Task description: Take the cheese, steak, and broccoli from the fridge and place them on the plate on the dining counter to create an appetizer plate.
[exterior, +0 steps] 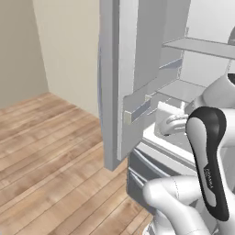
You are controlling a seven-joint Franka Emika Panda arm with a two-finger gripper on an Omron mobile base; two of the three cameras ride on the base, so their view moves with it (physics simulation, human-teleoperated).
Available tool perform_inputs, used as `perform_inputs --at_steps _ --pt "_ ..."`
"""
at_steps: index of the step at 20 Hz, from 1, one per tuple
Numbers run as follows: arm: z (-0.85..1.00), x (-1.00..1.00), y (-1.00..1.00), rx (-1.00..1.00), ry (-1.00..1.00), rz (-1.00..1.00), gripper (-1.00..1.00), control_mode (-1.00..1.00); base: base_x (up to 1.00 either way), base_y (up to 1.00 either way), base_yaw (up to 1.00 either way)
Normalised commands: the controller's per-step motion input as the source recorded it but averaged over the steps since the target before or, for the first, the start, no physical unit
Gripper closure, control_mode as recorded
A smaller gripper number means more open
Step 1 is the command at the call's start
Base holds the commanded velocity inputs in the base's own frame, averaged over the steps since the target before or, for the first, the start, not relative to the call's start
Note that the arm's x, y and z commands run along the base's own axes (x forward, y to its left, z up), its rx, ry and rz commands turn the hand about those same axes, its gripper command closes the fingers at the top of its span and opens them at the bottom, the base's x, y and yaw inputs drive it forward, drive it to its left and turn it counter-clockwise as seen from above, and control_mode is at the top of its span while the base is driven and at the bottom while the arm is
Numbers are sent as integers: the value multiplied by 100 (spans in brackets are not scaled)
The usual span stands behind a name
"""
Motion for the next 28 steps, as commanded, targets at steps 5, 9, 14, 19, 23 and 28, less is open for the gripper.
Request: perform_inputs --at_steps 5,9,14,19,23,28 --pt "0 0 0 0 0 0 -100 100 43 -5 -37" --pt "0 0 0 0 0 0 -100 100 77 15 -38" --pt "0 0 0 0 0 0 -100 100 65 17 -39" --pt "0 0 0 0 0 0 -100 100 22 0 -41" --pt "0 0 0 0 0 0 -100 100 26 2 -41" --pt "0 0 0 0 0 0 -100 100 19 1 -42"
